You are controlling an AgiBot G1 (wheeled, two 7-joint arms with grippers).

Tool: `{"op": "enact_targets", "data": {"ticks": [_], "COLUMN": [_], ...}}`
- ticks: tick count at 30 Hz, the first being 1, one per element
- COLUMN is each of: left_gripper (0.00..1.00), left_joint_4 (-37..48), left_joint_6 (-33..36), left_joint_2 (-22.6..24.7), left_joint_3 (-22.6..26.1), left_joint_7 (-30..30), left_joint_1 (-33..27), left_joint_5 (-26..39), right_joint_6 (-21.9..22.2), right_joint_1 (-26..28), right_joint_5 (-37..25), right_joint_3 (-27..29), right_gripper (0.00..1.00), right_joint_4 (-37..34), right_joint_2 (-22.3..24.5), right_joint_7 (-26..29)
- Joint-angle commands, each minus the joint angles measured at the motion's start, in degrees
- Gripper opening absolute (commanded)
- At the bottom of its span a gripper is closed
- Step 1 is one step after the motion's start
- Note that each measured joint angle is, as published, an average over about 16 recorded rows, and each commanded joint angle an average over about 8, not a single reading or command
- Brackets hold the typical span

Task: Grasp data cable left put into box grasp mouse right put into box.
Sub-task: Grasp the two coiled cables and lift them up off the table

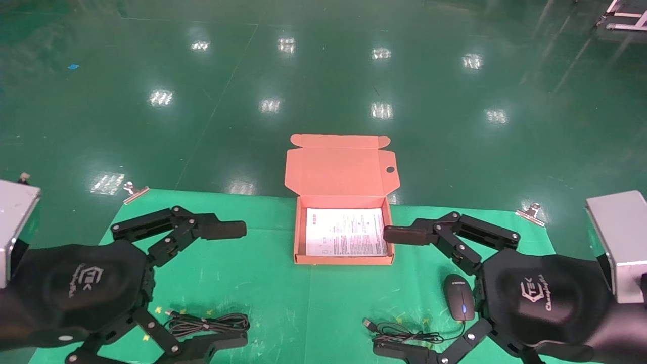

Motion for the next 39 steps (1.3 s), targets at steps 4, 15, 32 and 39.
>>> {"op": "enact_targets", "data": {"ticks": [4,15,32,39], "left_gripper": [1.0,1.0,1.0,1.0], "left_joint_4": [0.1,3.3,8.4,11.8], "left_joint_6": [0.0,4.3,4.9,2.0], "left_joint_2": [0.2,3.1,12.2,16.6], "left_joint_3": [0.4,8.8,36.3,42.8], "left_joint_7": [-0.1,-5.2,-5.6,-4.4], "left_joint_1": [-0.7,-13.4,-33.2,-35.1], "left_joint_5": [0.9,14.1,40.5,51.0], "right_joint_6": [0.0,-0.4,-0.9,2.6], "right_joint_1": [0.4,9.2,22.3,20.8], "right_joint_5": [-0.7,-16.6,-49.2,-60.2], "right_joint_3": [-0.1,-4.1,-18.4,-23.3], "right_gripper": [1.0,1.0,1.0,1.0], "right_joint_4": [0.2,3.0,4.3,4.1], "right_joint_2": [0.1,-0.9,-9.2,-12.4], "right_joint_7": [-0.3,-7.2,-22.3,-22.3]}}
